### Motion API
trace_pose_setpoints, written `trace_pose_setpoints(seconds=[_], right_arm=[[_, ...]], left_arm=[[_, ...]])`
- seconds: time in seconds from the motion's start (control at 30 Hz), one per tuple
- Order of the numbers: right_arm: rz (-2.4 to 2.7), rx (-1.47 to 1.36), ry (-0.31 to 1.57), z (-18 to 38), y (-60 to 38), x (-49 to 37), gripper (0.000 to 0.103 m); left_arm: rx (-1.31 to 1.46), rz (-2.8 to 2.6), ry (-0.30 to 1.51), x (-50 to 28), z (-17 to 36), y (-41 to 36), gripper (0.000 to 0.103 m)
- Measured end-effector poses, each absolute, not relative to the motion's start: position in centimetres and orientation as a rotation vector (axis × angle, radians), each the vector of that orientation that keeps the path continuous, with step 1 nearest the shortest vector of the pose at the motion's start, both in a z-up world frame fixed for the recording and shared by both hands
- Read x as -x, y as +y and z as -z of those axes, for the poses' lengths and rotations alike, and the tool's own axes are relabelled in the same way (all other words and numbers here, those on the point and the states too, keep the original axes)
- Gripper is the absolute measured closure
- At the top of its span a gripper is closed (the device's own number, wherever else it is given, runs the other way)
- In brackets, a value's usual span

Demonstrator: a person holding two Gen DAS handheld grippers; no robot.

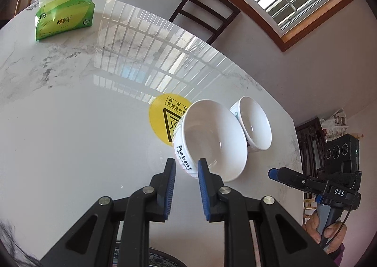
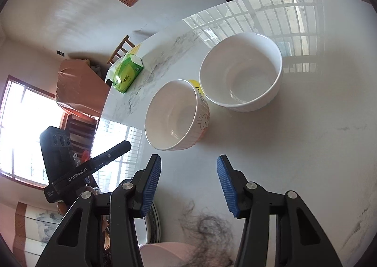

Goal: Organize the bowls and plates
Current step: 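Move both grippers to the white lettered bowl and grasp its rim, then carry the white lettered bowl over the pink bowl and lower it inside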

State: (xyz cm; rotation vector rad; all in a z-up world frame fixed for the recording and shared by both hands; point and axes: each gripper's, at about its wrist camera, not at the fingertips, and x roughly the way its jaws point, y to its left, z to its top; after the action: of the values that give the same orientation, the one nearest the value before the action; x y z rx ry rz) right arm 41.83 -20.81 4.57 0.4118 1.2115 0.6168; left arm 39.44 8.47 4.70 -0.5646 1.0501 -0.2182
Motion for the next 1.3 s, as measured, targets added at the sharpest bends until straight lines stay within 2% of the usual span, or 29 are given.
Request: trace_pose_setpoints(seconds=[0.53,0.77,0.97,1.13,1.3], right_arm=[[-0.570,-0.399,1.276,-1.5,-17.4,-45.2,0.059],[-0.558,-0.361,1.296,-0.9,-16.3,-45.5,0.067],[-0.551,-0.359,1.303,-0.4,-16.2,-45.6,0.069],[-0.549,-0.341,1.300,0.0,-15.9,-45.5,0.076],[-0.564,-0.295,1.273,-0.5,-15.5,-45.0,0.080]], left_arm=[[0.514,0.236,1.056,-42.7,-2.8,8.5,0.083],[0.511,0.225,1.072,-43.5,-2.1,8.1,0.083],[0.516,0.208,1.097,-43.6,-1.3,7.0,0.083],[0.465,0.157,1.133,-43.6,-0.9,5.9,0.080],[0.418,0.085,1.142,-43.2,-0.6,4.8,0.090]])
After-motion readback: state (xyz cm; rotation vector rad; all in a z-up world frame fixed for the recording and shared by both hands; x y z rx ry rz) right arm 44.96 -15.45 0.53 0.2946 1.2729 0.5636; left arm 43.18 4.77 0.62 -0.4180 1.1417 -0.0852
